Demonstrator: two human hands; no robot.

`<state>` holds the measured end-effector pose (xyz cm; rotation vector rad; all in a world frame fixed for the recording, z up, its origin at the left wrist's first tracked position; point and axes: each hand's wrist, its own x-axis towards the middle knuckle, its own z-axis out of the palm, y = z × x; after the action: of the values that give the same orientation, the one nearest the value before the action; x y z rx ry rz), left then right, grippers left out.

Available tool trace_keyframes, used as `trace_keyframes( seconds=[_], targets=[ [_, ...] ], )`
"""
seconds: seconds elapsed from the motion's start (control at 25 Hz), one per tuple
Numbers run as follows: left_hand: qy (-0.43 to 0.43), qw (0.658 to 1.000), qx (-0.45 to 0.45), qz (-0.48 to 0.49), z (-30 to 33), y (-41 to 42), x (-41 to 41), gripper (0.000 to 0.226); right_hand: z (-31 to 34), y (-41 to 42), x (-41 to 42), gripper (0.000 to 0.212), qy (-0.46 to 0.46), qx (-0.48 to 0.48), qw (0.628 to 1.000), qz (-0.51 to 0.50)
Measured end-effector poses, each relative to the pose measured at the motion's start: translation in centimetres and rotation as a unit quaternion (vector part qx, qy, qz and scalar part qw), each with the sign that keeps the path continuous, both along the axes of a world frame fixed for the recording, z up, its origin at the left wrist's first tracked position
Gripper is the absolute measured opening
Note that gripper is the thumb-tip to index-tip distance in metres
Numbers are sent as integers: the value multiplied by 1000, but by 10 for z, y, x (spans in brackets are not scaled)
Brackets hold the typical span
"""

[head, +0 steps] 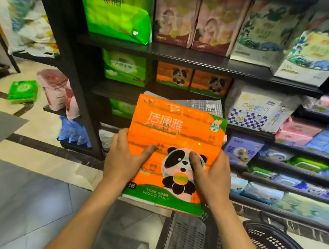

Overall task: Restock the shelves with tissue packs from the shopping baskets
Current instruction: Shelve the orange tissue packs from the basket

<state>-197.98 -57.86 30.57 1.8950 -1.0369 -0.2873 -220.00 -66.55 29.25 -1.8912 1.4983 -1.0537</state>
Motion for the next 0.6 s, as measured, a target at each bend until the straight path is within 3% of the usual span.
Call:
trace_keyframes(
  seconds=[0.24, 0.4, 0.6],
  targets=[
    [16, 999, 5, -44, -15, -74, 71, 72, -19, -75, 69, 64, -33, 6, 999, -20],
    [12, 998, 23, -55, -22, -133, 117, 85, -24, -132, 109, 56, -41, 18, 999, -13],
    [17, 995, 33, -95, -23, -200, 155, 87, -27, -197, 133, 64, -52, 16, 998, 26]
  ],
)
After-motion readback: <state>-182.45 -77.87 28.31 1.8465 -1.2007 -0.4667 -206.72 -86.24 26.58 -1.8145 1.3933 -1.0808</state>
